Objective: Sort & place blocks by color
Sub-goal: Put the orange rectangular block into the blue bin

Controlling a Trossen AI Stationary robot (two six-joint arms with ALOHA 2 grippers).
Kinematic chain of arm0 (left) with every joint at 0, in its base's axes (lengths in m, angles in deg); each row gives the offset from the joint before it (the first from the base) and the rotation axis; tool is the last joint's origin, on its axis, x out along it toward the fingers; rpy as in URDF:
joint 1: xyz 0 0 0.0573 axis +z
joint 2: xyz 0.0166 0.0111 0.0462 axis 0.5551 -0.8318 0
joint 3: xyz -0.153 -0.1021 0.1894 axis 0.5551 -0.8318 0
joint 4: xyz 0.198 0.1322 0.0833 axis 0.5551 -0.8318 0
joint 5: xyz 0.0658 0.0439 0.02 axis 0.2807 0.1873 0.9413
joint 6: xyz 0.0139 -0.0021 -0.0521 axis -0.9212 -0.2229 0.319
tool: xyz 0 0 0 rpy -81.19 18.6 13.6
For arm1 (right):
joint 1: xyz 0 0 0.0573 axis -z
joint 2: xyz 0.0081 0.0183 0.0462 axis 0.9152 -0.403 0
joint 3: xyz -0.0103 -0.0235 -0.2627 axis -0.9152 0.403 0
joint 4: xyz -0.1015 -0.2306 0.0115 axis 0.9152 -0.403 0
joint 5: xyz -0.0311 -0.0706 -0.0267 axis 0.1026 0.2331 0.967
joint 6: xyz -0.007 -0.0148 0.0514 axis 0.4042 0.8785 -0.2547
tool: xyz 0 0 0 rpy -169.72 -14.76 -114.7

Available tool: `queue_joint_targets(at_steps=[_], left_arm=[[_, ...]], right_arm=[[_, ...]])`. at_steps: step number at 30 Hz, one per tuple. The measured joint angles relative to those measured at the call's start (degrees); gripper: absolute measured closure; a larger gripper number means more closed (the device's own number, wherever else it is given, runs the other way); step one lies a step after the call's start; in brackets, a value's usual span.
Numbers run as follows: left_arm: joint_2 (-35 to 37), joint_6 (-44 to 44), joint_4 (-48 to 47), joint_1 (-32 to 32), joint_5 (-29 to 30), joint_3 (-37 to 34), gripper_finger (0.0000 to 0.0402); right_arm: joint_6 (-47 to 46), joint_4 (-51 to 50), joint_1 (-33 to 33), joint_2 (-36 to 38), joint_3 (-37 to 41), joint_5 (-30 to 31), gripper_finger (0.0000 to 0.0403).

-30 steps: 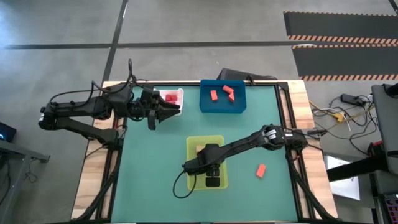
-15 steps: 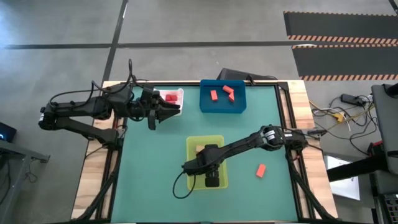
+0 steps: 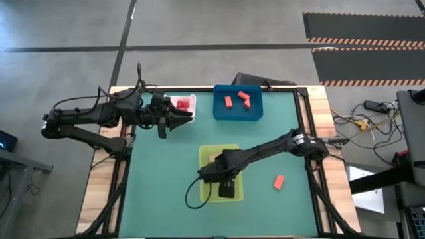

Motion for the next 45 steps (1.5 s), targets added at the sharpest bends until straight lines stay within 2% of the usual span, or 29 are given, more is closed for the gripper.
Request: queue_joint_targets(at_steps=[6,15,23,28,37,45], left_arm=[[0.0,0.0,0.0,0.0,0.0,0.0,0.0285],[0.0,-0.5,0.0,0.1,1.1,0.0,0.0285],[0.0,-10.4,0.1,0.6,7.5,0.0,0.0285],[-0.2,-16.1,-0.2,2.5,7.9,0.0,0.0285],[-0.2,-17.3,-7.1,8.1,8.0,0.0,0.0285],[-0.2,-20.5,-9.0,11.6,8.0,0.0,0.0285]], right_arm=[[-9.1,-0.7,0.0,8.4,0.2,0.4,0.0226],[-25.4,-0.4,-0.7,20.3,5.5,9.0,0.0239],[-39.7,6.0,-0.7,29.8,20.8,9.2,0.0243],[-51.3,11.0,-0.7,35.0,30.3,8.2,0.0243],[-70.5,16.1,-3.0,42.5,46.7,2.7,0.0243],[-91.6,23.4,-9.3,50.0,61.5,1.1,0.0238]])
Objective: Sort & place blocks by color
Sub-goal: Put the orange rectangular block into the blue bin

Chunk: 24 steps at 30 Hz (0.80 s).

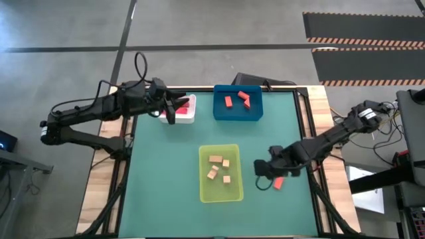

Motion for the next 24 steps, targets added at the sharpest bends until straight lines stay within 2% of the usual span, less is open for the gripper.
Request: queue_joint_targets(at_steps=[5,9,17,21,24], left_arm=[[0.0,-1.2,0.1,1.2,0.0,0.0,0.0285],[0.0,-1.2,0.1,1.8,0.0,0.0,0.0285],[0.0,-3.7,0.1,1.8,0.0,0.0,0.0285],[0.0,-3.7,0.1,1.9,0.0,0.0,0.0285],[0.0,-3.8,0.1,1.9,0.0,0.0,0.0285]], right_arm=[[-12.7,8.0,-5.1,2.2,8.0,0.6,0.0219],[-21.3,11.9,-9.0,1.6,11.5,0.5,0.0203],[-22.0,9.6,-9.2,-1.7,13.0,0.6,0.0197],[-21.6,7.9,-9.3,-3.7,13.1,-2.8,0.0197],[-21.4,8.0,-9.5,-5.1,13.2,-2.5,0.0197]])
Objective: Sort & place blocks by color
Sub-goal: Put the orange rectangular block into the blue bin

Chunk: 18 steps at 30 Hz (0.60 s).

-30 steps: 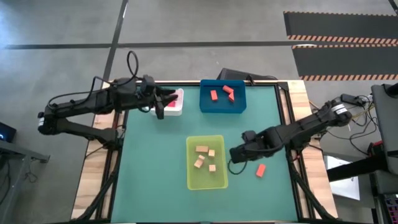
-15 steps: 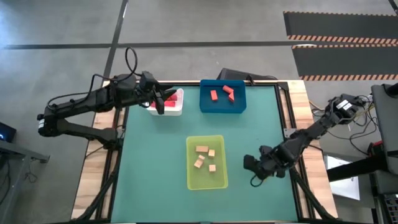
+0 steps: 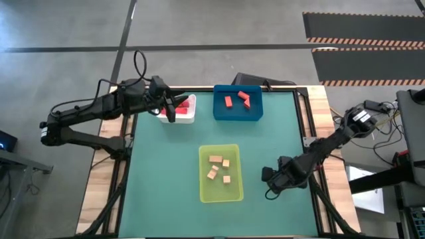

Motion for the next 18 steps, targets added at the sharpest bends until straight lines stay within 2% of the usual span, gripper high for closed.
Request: queue_joint_targets(at_steps=[12,18], left_arm=[[0.0,-0.5,0.0,0.3,0.0,0.0,0.0285],[0.0,-0.4,0.0,0.3,0.0,0.0,0.0285]], right_arm=[[2.1,0.6,-0.2,-3.7,0.7,0.1,0.02],[3.0,2.5,-0.2,-4.2,0.7,0.1,0.0245]])
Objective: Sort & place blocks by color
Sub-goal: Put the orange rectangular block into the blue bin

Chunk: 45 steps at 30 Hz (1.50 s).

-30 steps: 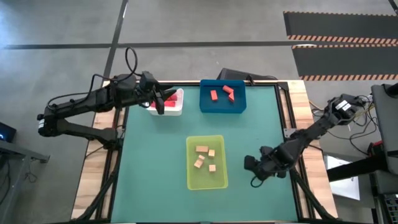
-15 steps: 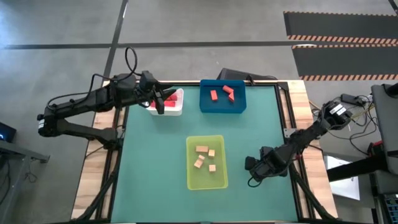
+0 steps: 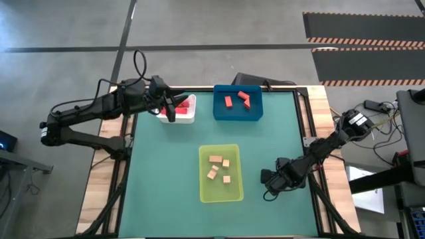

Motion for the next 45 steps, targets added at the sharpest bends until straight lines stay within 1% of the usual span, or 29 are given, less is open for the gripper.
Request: queue_joint_targets(at_steps=[3,5,13,17,19,23,26,31,35,40,45], left_arm=[[0.0,0.0,0.0,0.0,0.0,0.0,0.0285],[0.0,0.0,0.0,0.0,0.0,0.0,0.0285],[0.0,0.0,0.0,0.0,0.0,0.0,0.0285],[0.2,0.0,0.0,0.0,-0.3,0.1,0.0285],[0.5,0.1,0.0,0.0,-0.3,0.1,0.0285],[1.1,0.1,0.4,0.0,-0.3,0.1,0.0285],[1.1,-1.1,0.3,0.0,-0.3,0.2,0.0285],[1.2,-3.4,0.4,0.7,-0.3,1.4,0.0285],[1.5,-5.5,0.8,1.9,-0.3,3.7,0.0285],[1.5,-11.3,2.7,3.7,-0.4,6.9,0.0285],[1.4,-16.5,9.7,6.7,-0.3,7.4,0.0285]], right_arm=[[0.0,0.1,0.0,0.1,0.0,0.0,0.0276],[0.2,0.4,0.0,0.3,0.0,0.0,0.029],[0.7,0.2,0.4,3.3,-2.1,0.0,0.029],[1.5,-5.9,2.7,4.9,-6.2,0.0,0.0289],[4.9,-9.9,4.9,5.4,-8.9,0.0,0.0288],[15.3,-15.2,11.7,5.7,-14.6,1.2,0.0288],[25.6,-15.0,18.6,5.5,-18.3,3.1,0.0288],[44.3,-14.0,31.4,5.4,-23.6,3.1,0.0288],[57.0,-14.0,41.6,5.3,-28.4,3.1,0.0288],[68.6,-15.2,52.5,2.8,-35.0,1.8,0.0288],[78.0,-17.1,59.5,-2.5,-41.0,-1.9,0.0288]])
